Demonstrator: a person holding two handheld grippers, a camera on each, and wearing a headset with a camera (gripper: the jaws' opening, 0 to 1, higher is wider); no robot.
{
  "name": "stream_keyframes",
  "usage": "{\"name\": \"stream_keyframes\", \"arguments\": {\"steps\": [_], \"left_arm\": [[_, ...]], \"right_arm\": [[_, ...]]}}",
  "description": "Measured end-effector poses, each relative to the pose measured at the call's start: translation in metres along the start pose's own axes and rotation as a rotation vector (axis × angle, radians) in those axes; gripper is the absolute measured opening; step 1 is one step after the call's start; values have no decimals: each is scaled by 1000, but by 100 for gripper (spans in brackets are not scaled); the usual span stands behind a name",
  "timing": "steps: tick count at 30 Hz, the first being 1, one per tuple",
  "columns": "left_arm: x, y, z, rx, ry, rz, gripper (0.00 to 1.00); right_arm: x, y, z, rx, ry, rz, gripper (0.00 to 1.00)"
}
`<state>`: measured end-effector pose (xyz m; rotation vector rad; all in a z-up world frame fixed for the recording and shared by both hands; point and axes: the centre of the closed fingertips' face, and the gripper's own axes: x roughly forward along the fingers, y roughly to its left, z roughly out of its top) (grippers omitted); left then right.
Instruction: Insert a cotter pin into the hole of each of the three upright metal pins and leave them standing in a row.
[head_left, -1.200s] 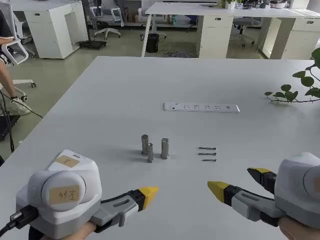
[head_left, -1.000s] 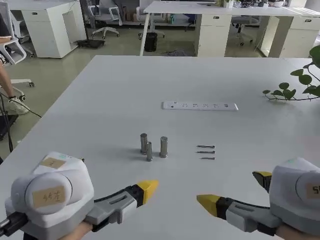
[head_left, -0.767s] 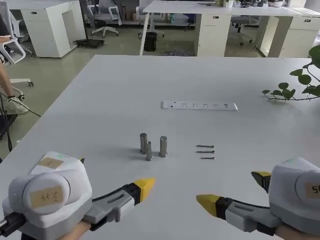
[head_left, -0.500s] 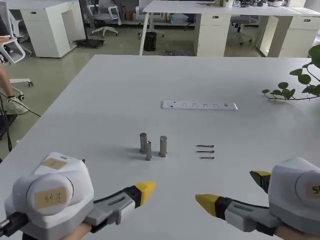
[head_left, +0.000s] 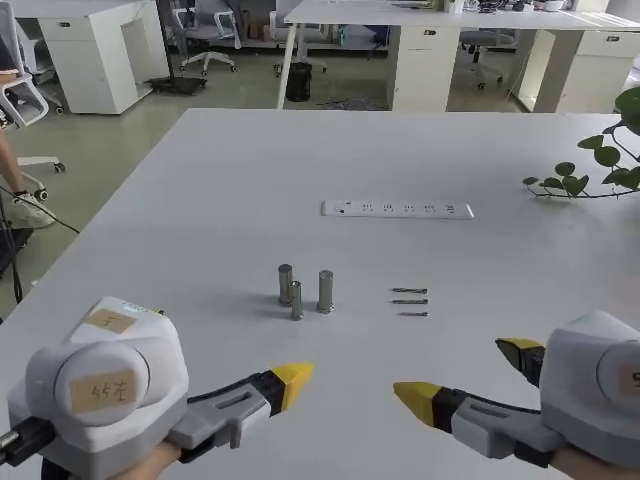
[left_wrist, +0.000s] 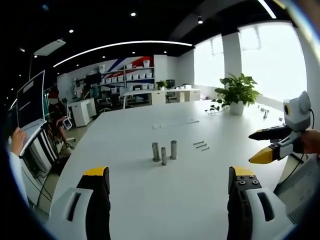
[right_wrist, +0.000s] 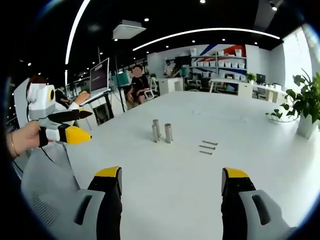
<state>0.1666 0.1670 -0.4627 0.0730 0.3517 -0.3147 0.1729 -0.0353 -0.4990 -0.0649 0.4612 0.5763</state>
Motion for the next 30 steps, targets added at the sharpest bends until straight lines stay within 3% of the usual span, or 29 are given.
{"name": "stream_keyframes", "arguments": {"steps": [9,19,30], "left_arm": [[0,1,2,-13,1,-4,99],[1,-2,2,28,8,-14,99],[0,-2,-1,31,20,-19,99]], "right_arm": [[1,1,0,-11,0,3,81],[3,1,-2,-37,17,1,85],[4,-1,-2,-41,23,1,87]]}}
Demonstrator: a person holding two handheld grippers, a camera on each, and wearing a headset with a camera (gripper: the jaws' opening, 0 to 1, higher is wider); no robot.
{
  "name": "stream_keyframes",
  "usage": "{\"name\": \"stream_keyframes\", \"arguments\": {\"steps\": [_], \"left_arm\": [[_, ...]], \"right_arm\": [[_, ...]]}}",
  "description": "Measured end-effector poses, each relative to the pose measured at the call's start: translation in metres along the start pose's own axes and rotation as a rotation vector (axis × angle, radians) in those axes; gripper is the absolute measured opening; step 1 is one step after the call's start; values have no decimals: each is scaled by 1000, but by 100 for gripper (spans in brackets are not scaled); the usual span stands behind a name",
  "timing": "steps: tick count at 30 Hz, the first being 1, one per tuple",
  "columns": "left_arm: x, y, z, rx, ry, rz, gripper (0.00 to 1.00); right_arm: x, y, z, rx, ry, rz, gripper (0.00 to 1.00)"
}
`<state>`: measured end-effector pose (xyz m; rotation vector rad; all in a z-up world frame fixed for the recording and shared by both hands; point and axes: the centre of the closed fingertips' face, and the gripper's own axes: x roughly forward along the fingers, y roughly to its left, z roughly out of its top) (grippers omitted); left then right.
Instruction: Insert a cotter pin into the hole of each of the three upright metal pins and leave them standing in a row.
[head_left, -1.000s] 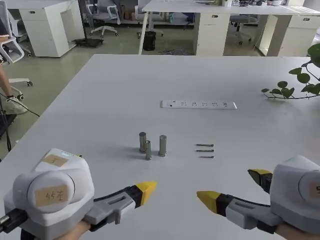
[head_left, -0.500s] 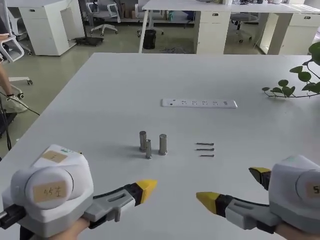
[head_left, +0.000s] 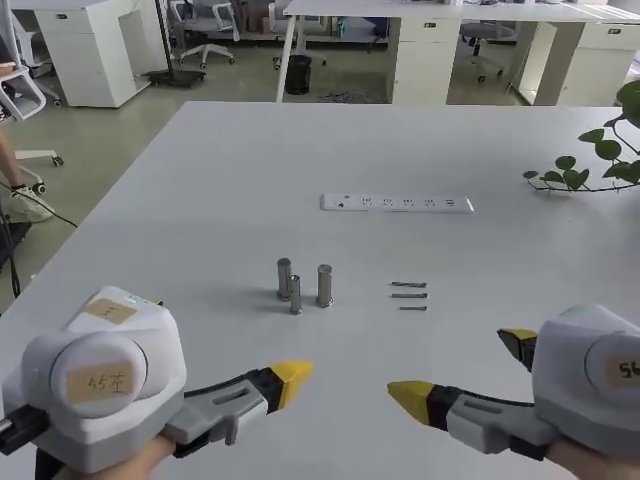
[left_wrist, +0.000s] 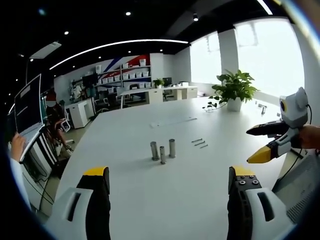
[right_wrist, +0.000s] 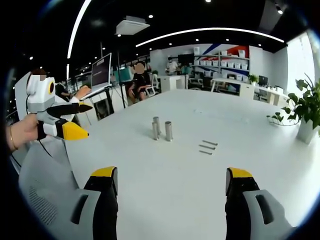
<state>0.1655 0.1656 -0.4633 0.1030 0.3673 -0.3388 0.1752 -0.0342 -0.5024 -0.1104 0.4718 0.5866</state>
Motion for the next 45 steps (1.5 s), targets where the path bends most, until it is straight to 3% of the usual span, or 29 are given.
{"name": "stream_keyframes", "arguments": {"steps": [8,15,18,21,31,45], "left_arm": [[1,-1,-4,-5,17,-10,99],[2,-3,-5,0,23,-22,99],[3,-3,-5,1,19,-26,99],[4,-4,-5,3,23,-31,98],[9,-3,-9,10,31,-38,98],[17,-7,-13,12,27,-60,96]], "right_arm": [[0,-2,-2,11,8,3,86],[-3,-9,-5,52,6,3,79],[-3,-11,-3,-9,-3,-8,73],[0,-12,-1,-23,-7,-1,68],[19,-9,-1,-29,8,38,65],[58,5,8,-83,4,126,47]]}}
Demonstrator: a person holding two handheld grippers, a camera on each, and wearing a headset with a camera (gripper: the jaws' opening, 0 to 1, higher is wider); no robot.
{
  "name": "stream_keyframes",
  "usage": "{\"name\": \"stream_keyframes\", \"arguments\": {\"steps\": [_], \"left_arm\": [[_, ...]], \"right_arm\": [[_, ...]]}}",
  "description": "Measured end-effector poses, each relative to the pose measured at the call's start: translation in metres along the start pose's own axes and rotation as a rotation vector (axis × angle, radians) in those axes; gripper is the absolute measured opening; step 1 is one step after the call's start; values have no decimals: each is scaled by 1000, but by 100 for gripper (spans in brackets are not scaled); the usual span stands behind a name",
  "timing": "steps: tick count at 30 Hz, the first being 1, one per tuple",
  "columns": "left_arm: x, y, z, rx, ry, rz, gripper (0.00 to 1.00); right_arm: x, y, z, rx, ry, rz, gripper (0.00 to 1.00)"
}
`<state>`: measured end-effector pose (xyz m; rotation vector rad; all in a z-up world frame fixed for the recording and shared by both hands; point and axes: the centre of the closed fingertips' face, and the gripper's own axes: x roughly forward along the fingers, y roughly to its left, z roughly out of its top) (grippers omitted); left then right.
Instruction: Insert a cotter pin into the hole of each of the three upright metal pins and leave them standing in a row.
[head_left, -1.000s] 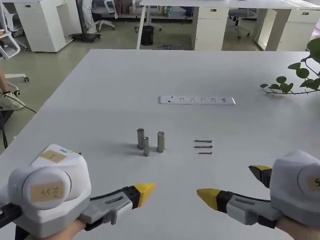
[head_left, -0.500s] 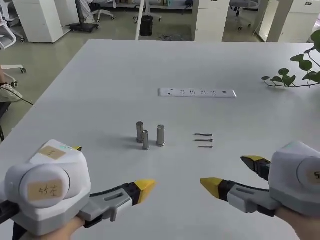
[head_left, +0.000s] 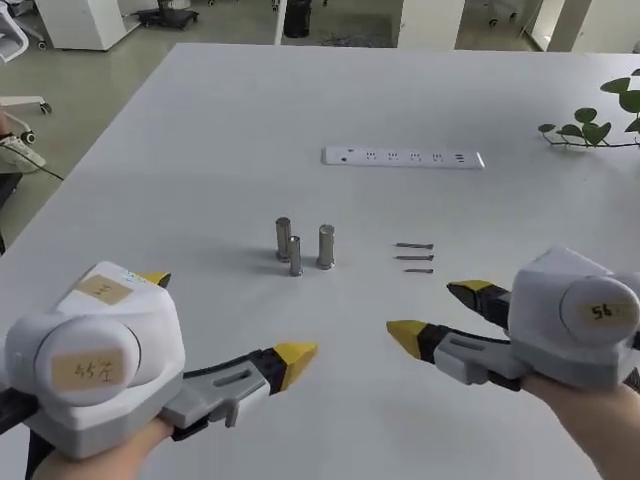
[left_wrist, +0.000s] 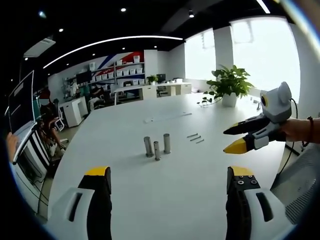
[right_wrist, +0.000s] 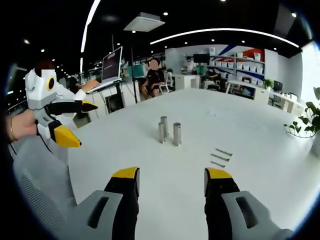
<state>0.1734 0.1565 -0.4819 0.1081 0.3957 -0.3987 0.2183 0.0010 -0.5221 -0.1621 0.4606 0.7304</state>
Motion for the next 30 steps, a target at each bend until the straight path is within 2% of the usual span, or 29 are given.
{"name": "stream_keyframes", "arguments": {"steps": [8,11,15,19,23,30], "left_arm": [[5,-2,-3,5,-3,-15,96],[7,-2,-5,7,-1,-18,96],[9,-2,-6,10,-2,-20,96],[11,1,-5,6,-9,-14,96],[14,2,-4,3,-25,-15,96],[19,0,-10,5,-15,-19,97]], "right_arm": [[31,8,11,-36,-12,62,38],[42,9,15,-40,-20,72,34],[58,11,22,-23,-41,92,28],[74,14,26,-8,-50,119,28],[87,17,28,-32,-51,136,26],[110,19,25,-57,-50,150,19]]}}
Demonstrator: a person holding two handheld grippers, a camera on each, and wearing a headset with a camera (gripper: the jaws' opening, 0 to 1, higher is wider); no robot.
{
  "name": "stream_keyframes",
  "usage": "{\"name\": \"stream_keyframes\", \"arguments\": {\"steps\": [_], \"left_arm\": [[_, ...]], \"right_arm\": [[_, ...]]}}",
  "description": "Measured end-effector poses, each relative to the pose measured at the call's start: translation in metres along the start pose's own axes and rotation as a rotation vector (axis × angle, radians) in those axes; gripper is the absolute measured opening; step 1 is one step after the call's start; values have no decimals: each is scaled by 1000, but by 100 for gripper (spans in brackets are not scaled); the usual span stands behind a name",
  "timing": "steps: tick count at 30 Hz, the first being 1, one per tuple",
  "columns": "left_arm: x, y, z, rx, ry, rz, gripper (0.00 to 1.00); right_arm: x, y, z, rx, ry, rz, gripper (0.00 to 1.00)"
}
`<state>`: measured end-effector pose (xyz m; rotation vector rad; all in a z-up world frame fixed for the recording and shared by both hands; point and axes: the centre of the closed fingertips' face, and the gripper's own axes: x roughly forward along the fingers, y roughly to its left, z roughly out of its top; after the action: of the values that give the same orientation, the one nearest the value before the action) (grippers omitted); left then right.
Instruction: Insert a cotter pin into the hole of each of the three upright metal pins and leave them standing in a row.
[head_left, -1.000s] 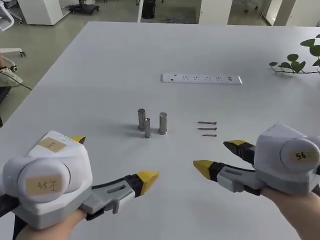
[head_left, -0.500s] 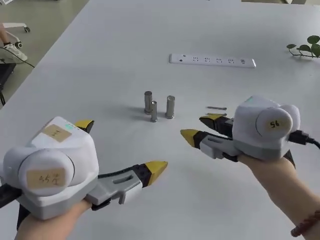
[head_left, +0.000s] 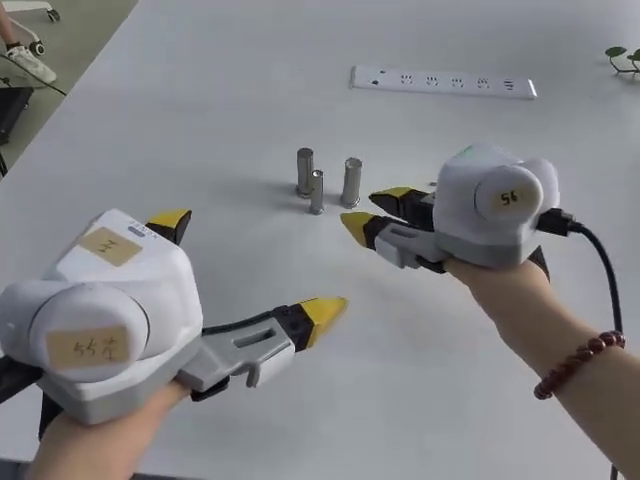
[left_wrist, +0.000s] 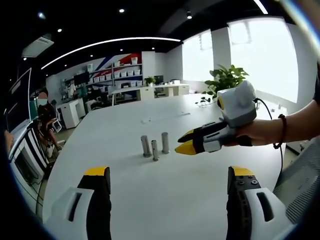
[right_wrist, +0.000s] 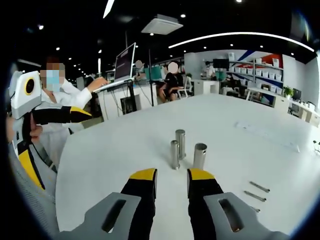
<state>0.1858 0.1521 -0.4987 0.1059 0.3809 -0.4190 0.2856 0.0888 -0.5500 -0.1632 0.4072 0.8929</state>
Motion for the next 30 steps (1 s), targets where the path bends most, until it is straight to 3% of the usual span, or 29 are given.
{"name": "stream_keyframes", "arguments": {"steps": [8,14,22,30], "left_arm": [[2,1,-2,-1,2,-5,96],[2,3,-1,-12,0,-2,95],[3,3,-2,-13,10,-12,94],[3,1,-4,-18,21,-19,93]], "right_arm": [[25,-3,6,7,-39,13,14],[40,-1,1,21,-37,20,14],[57,-3,4,16,-54,-5,14],[67,-8,5,27,-60,-39,8]]}}
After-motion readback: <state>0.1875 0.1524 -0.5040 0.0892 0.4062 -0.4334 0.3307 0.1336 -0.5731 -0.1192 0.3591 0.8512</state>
